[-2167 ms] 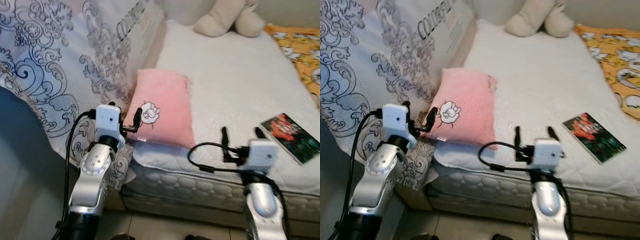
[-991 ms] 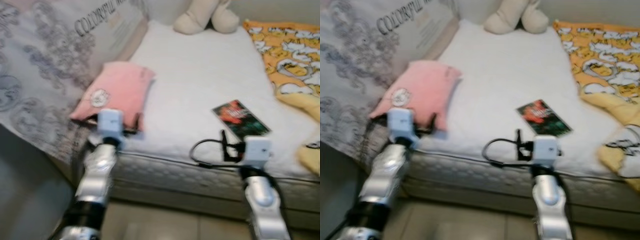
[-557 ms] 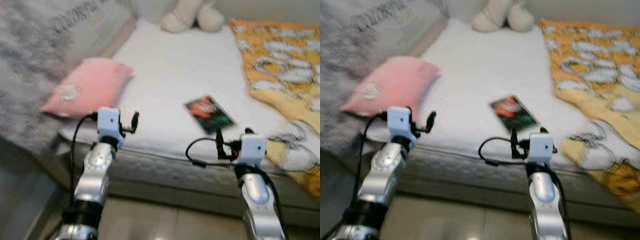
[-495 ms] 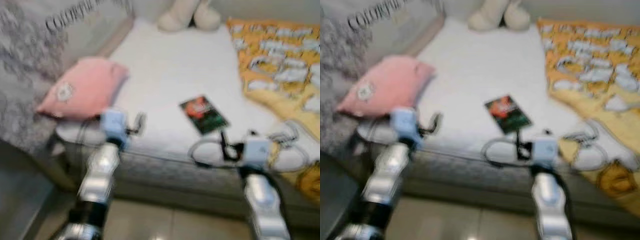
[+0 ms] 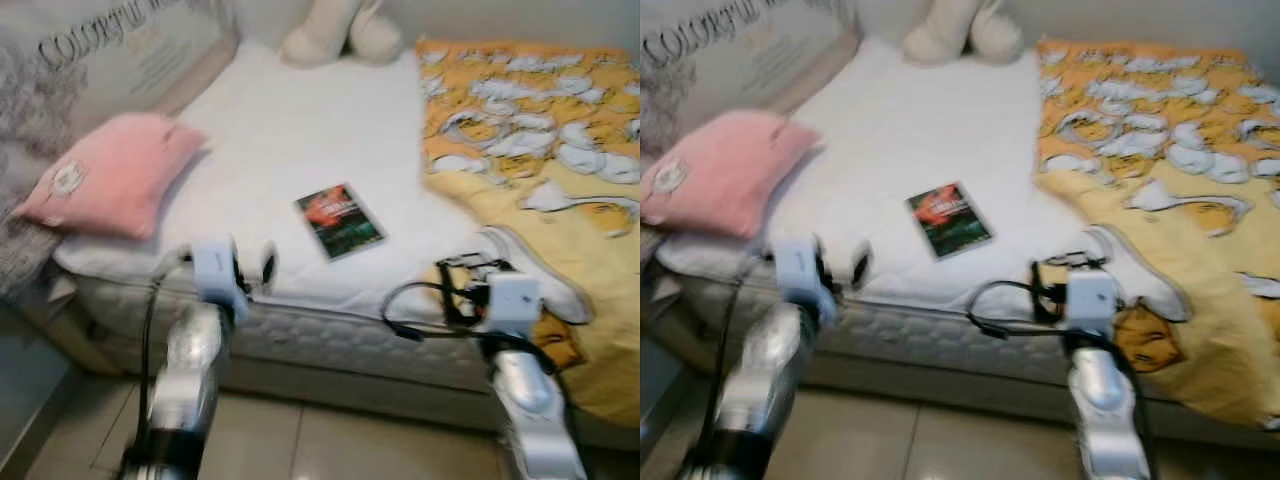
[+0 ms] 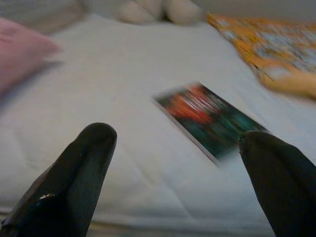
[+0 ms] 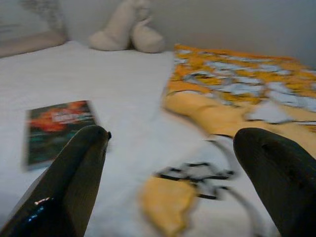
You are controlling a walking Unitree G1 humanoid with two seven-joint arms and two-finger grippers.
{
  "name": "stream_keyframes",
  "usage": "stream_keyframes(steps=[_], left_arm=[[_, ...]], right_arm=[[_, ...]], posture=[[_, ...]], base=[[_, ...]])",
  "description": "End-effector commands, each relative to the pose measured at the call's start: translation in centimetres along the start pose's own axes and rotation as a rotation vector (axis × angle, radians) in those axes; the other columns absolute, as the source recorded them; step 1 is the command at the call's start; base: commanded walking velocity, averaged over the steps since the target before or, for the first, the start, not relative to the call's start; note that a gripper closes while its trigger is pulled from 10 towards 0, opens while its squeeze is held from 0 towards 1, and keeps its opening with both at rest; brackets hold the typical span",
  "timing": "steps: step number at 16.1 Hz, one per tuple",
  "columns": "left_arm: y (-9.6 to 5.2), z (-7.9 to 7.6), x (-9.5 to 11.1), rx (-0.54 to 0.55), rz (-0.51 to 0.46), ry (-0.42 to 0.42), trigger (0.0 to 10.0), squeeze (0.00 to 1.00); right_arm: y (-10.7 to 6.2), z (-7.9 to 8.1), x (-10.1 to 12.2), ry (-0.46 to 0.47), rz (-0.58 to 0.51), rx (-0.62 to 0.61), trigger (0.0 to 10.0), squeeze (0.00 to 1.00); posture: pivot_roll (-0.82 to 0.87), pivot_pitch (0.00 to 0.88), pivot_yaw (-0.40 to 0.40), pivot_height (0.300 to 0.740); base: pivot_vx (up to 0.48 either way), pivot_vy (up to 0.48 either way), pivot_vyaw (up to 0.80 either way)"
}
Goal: Clean up the room
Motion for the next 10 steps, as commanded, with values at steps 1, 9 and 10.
stream_keyframes(steps=[1, 9, 10], left_arm=[[-1.3, 1.5, -0.2, -0.004, -0.024, 0.092, 10.0, 0.00], [-2.6, 0.6, 1.7, 0.025, -0.123, 0.103, 10.0, 0.00], [-2.4, 0.7, 1.9, 0.025, -0.127, 0.102, 10.0, 0.00]], right_arm=[[-0.8, 0.6, -0.4, 0.021, 0.022, 0.027, 10.0, 0.00], [-1.7, -0.3, -0.1, 0.032, -0.016, -0.002, 10.0, 0.00], [-1.6, -0.3, 0.0, 0.032, -0.019, -0.003, 10.0, 0.00]], posture=[[-0.08, 0.000, 0.067, 0.740], [-0.09, 0.000, 0.053, 0.740], [-0.09, 0.000, 0.054, 0.740]], base=[[0.000, 0.000, 0.00], [0.119, 0.000, 0.00], [0.480, 0.000, 0.00]])
Point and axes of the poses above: a point about 5 cm out from each wrist's last joint towards the gripper, its own y axis pointing out of the wrist towards the gripper, its own x axis along the axis of the wrist's last joint, z = x × y, the point moved 1 cm from there along y, pointing out of the wrist towards the gripper, and after that the axes turned 13 degrees about y, right-handed, at the moved point
